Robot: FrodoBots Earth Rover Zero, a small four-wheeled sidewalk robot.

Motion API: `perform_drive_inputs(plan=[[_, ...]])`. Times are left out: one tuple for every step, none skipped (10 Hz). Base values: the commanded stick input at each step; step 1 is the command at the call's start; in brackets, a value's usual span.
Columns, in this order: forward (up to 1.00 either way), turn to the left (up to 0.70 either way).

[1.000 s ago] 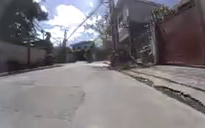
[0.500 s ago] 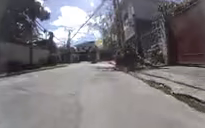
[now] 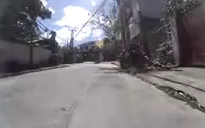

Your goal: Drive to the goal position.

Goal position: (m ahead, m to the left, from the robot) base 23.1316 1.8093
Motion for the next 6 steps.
perform_drive_inputs(plan=[[1.0,0.0],[1.0,0.0],[1.0,0.02],[1.0,0.05],[1.0,0.07],[1.0,0.05]])
